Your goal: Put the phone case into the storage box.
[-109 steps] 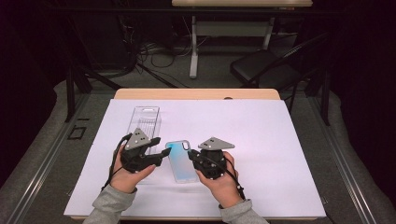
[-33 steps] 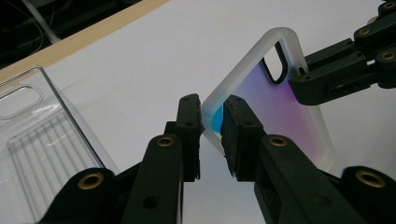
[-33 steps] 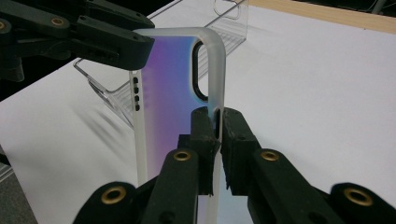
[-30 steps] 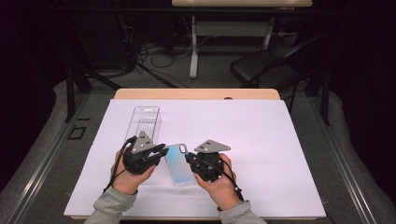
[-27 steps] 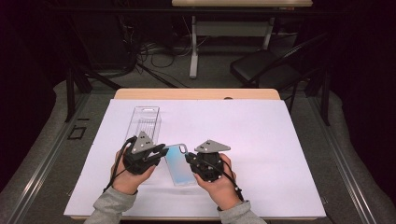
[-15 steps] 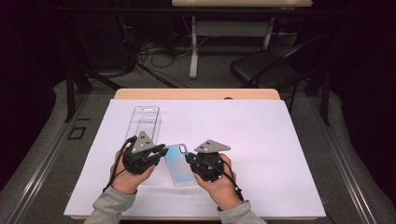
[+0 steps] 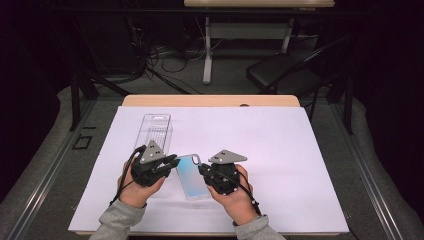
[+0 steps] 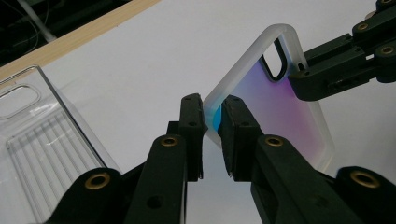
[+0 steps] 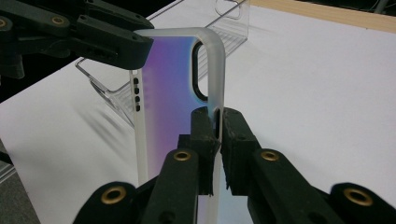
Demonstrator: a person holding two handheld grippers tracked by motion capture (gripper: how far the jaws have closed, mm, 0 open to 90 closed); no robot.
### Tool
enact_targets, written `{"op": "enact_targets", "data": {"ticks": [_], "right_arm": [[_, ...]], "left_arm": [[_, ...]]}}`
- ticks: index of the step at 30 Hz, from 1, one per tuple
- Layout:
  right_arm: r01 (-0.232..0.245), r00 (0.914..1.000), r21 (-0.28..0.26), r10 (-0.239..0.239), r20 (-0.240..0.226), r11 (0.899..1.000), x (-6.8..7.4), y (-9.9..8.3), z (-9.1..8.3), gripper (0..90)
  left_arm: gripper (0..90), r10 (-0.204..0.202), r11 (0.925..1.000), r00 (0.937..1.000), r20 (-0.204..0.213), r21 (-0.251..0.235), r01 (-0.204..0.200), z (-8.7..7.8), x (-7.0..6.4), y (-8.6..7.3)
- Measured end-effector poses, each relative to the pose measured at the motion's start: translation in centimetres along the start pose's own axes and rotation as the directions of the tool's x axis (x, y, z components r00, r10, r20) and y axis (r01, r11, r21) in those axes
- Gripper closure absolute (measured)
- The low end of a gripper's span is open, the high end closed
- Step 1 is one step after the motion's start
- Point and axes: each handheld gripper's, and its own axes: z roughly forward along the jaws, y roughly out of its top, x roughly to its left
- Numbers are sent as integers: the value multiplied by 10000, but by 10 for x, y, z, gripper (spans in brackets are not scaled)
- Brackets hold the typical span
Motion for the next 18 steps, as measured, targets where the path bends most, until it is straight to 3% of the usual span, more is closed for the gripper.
{"op": "enact_targets", "data": {"ticks": [18], "right_arm": [[-39,10000,-7,39,-76,10000,-1,0,0,842]], "left_arm": [[802,-114,9999,9999,104,-29,114,-1,1,0]]}}
